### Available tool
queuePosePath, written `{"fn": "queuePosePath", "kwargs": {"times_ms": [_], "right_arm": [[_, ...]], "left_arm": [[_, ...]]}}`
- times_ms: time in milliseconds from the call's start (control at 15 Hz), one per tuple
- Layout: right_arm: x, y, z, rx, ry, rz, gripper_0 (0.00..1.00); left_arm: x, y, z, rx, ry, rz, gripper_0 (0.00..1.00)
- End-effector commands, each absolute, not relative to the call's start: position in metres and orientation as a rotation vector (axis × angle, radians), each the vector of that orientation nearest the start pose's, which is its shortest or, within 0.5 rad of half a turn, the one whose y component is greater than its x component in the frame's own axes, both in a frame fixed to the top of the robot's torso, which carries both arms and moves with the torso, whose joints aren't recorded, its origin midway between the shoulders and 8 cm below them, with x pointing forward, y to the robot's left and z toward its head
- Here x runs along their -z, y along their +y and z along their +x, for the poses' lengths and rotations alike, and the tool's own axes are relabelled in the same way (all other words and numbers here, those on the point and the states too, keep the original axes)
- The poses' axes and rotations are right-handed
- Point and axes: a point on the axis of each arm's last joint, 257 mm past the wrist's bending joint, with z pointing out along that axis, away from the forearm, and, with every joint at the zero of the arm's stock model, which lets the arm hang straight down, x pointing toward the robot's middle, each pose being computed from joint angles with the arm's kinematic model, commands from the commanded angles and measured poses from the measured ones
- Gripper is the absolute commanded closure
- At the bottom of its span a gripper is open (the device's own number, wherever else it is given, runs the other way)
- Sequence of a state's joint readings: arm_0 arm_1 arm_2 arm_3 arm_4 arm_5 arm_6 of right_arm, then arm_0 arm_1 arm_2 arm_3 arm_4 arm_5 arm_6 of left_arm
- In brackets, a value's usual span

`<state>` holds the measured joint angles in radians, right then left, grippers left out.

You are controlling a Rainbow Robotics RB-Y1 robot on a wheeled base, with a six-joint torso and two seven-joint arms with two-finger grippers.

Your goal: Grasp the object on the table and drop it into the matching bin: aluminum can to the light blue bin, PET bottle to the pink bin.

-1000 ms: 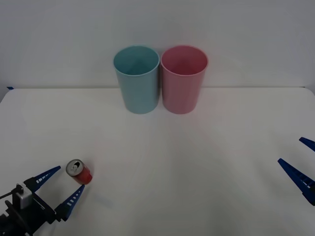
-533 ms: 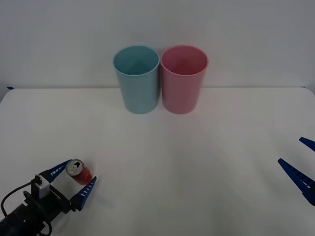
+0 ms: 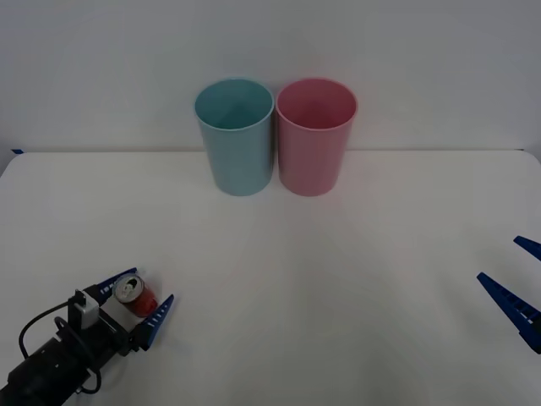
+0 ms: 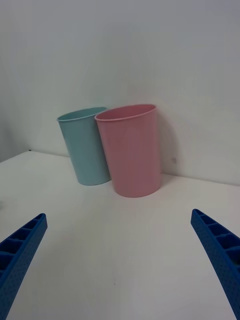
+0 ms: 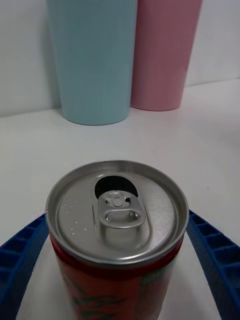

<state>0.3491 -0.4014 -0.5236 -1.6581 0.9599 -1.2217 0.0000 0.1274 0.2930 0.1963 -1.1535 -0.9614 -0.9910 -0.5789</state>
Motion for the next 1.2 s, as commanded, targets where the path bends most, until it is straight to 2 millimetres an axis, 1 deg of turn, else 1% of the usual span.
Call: {"fn": "queuePosePath", "kwargs": {"times_ms": [67, 400, 533, 733, 933, 1133, 1200], "right_arm": [[0.169, -0.33, 0.342, -0.567, 1.441, -0.465, 0.0], [0.169, -0.33, 0.342, -0.567, 1.441, -0.465, 0.0], [0.169, -0.33, 0.342, -0.567, 1.441, -0.465, 0.0], [0.169, -0.33, 0.342, -0.567, 1.441, -0.465, 0.0], [0.169, -0.33, 0.342, -0.567, 1.441, -0.465, 0.0], [0.169, -0.33, 0.342, -0.567, 1.441, -0.465, 0.0], [0.169, -0.33, 0.342, -0.567, 1.441, -0.465, 0.0]], "left_arm": [[0.333, 0.255, 0.411, 0.393, 1.548, 0.507, 1.0], [0.333, 0.257, 0.411, 0.393, 1.549, 0.501, 1.0], [0.332, 0.263, 0.412, 0.386, 1.551, 0.492, 1.0], [0.325, 0.274, 0.411, 0.383, 1.543, 0.491, 1.0], [0.31, 0.284, 0.408, 0.386, 1.529, 0.486, 1.0], [0.281, 0.29, 0.402, 0.432, 1.51, 0.462, 1.0], [0.267, 0.293, 0.4, 0.448, 1.498, 0.443, 1.0]]}}
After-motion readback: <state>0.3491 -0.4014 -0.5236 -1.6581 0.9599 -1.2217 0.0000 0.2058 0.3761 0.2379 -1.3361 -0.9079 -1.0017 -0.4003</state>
